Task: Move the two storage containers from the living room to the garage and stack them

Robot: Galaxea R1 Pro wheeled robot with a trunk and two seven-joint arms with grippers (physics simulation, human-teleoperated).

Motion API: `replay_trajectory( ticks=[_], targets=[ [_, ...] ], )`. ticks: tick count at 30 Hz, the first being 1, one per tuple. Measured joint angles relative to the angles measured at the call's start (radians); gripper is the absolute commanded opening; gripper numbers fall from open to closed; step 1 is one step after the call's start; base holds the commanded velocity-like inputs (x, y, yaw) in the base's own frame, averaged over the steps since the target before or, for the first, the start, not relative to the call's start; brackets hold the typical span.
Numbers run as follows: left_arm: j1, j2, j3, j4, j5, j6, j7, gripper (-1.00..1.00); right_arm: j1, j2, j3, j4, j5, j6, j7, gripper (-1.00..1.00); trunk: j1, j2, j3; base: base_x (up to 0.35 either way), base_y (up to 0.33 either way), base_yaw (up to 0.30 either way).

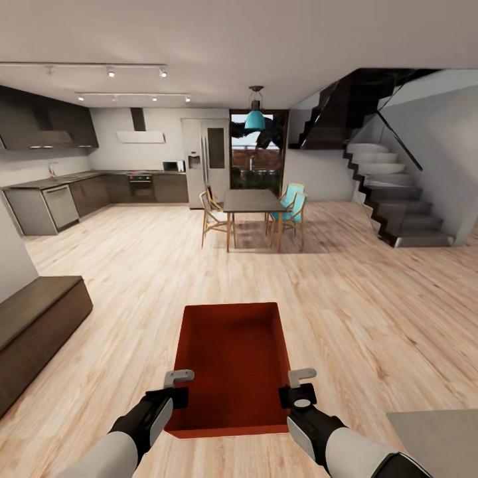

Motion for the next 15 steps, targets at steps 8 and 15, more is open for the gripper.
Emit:
replay_trajectory(
  ticks=[8,15],
  targets=[
    [0.000,0.000,0.000,0.000,0.000,0.000,0.000,-1.00,0.000,0.000,0.000,0.000,0.000,0.000,0.000,-1.00,0.000,0.000,0.000,0.320,0.000,0.000],
    [0.000,0.000,0.000,0.000,0.000,0.000,0.000,-1.00,0.000,0.000,0.000,0.000,0.000,0.000,0.000,-1.00,0.000,0.000,0.000,0.320,0.000,0.000]
  ],
)
